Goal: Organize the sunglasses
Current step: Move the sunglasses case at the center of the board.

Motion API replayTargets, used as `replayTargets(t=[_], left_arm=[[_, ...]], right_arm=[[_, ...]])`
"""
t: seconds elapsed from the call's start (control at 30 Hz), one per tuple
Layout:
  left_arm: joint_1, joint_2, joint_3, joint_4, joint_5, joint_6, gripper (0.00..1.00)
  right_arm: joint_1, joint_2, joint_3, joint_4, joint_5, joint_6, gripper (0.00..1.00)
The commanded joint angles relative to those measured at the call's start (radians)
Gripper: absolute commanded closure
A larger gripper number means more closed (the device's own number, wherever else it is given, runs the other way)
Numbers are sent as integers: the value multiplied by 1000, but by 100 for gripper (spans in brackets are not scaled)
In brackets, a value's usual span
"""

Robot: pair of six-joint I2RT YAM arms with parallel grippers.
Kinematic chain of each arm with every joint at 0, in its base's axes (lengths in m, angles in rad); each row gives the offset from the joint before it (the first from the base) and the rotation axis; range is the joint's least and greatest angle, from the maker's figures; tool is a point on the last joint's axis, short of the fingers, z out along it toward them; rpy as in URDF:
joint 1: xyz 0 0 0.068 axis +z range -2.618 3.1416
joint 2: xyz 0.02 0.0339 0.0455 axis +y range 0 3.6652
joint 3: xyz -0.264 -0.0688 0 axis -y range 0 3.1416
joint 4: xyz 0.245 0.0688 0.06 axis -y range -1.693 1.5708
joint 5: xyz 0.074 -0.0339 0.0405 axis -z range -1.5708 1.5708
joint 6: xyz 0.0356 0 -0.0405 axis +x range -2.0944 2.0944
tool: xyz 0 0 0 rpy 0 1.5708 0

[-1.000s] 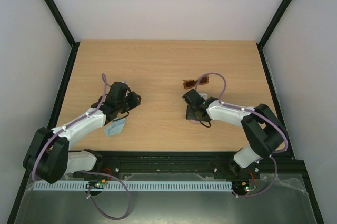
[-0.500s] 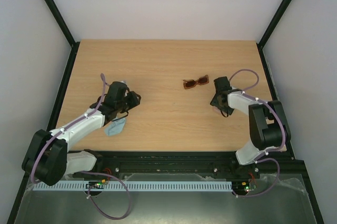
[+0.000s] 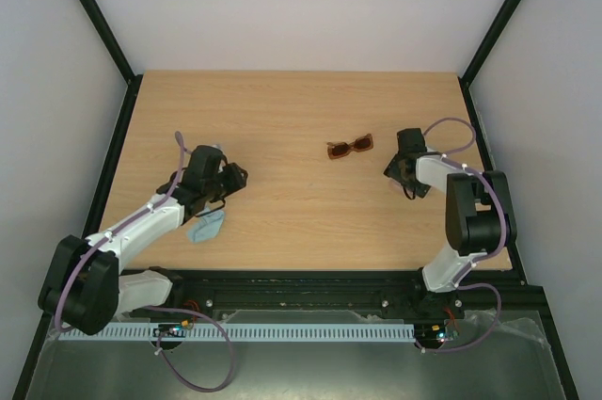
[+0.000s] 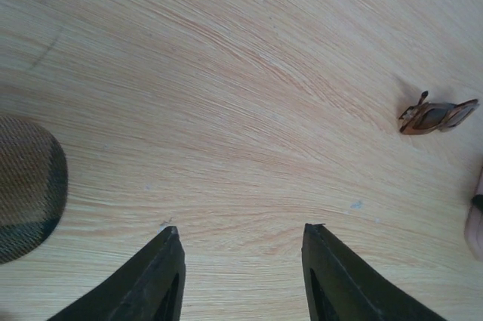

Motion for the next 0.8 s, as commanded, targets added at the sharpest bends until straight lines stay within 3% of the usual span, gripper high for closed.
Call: replayTargets(t=[0.0, 0.17, 0.4, 0.57, 0.77], left_arm=[[23, -22, 17, -48, -32, 15, 50], [63, -69, 22, -119, -140, 12, 33], [211, -121, -16, -220, -276, -55, 3], [343, -111, -75, -195, -217, -105, 1], [417, -34, -63, -171, -175, -108, 1]], right_arm=[[-4, -37, 3, 2, 4, -5, 11], [-4, -170, 11, -24, -8, -9, 0], [-1, -308, -9, -25, -81, -21, 1], [19, -374, -50, -13, -147, -22, 1], [66, -418, -90, -6, -192, -17, 1]])
